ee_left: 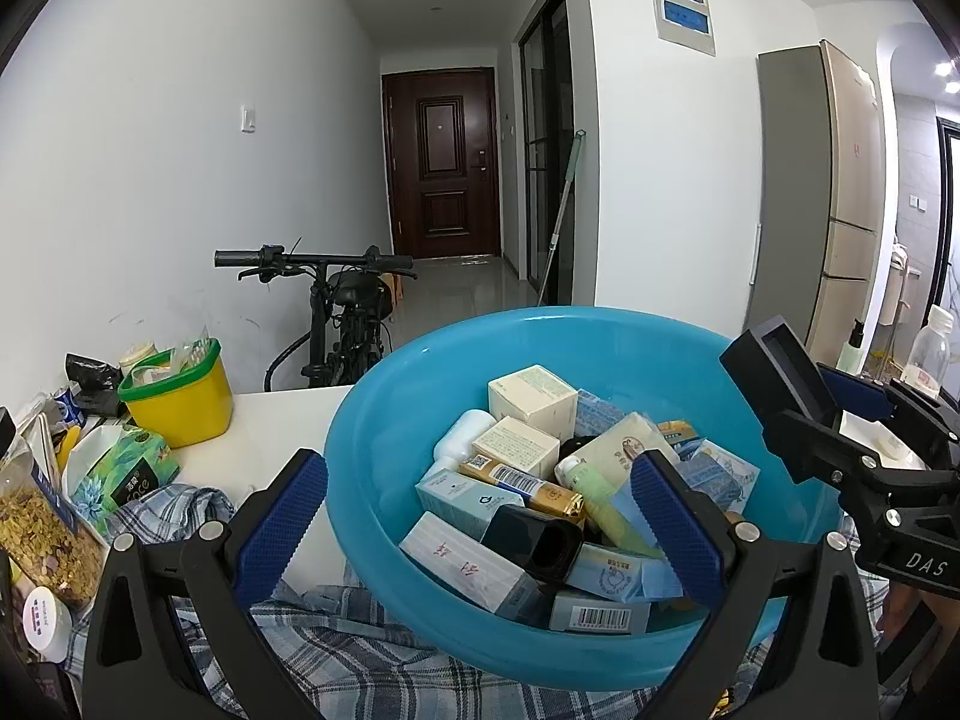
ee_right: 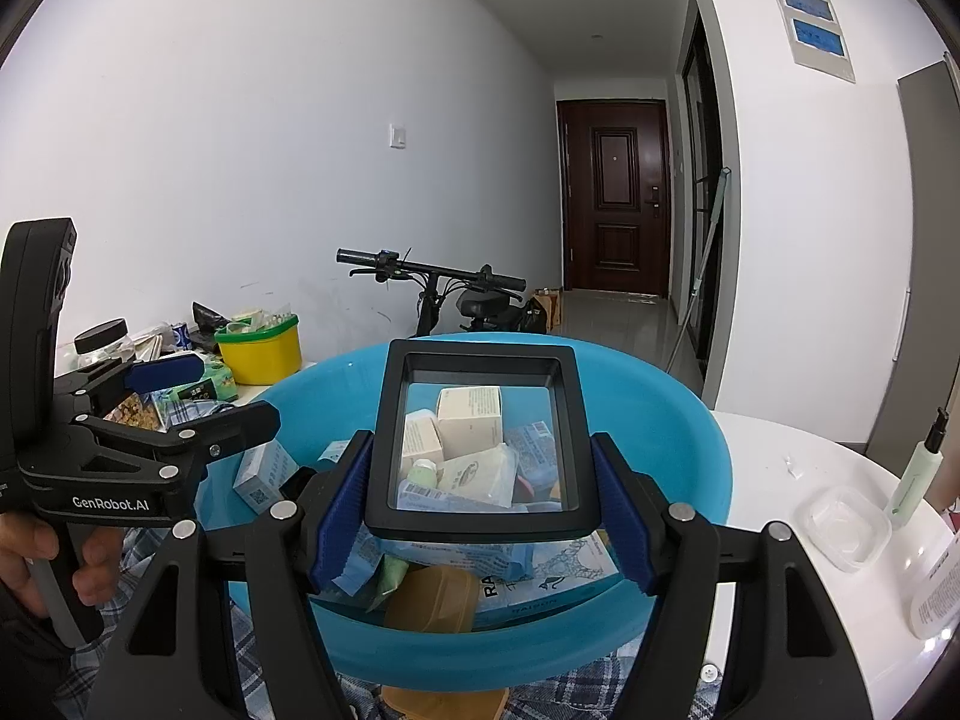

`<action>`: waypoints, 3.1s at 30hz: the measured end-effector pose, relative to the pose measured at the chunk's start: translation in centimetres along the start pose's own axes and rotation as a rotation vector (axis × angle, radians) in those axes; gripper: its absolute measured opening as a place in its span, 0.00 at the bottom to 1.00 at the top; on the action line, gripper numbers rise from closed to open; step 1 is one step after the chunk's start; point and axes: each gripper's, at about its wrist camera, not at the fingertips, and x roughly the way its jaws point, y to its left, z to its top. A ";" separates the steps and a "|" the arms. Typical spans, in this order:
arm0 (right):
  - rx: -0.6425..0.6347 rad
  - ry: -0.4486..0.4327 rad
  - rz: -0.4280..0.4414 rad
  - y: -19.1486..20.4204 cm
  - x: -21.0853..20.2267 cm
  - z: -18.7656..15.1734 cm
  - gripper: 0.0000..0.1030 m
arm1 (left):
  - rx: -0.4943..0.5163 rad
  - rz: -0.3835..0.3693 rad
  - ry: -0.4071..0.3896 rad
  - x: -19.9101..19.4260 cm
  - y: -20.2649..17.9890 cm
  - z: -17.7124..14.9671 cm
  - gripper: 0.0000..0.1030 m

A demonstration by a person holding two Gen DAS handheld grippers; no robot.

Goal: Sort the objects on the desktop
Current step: 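Hold the black frame above the basin with the right gripper, then move the right gripper to the amber block on the shirt and grasp it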

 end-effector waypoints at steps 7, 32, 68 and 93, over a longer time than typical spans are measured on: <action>-0.003 0.003 0.000 0.0 0.0 0.0 0.67 | -0.003 -0.002 0.000 0.1 0.1 0.0 1.00; 0.021 0.003 -0.051 0.0 -0.1 0.2 1.00 | 0.005 0.000 0.003 0.2 -0.1 0.0 1.00; 0.122 0.150 -0.068 -0.8 -4.3 -2.5 1.00 | -0.017 -0.054 -0.013 -0.9 -0.2 0.2 1.00; 0.008 0.453 -0.072 1.9 2.5 -8.5 0.91 | -0.012 -0.068 0.000 -0.9 -0.7 0.1 1.00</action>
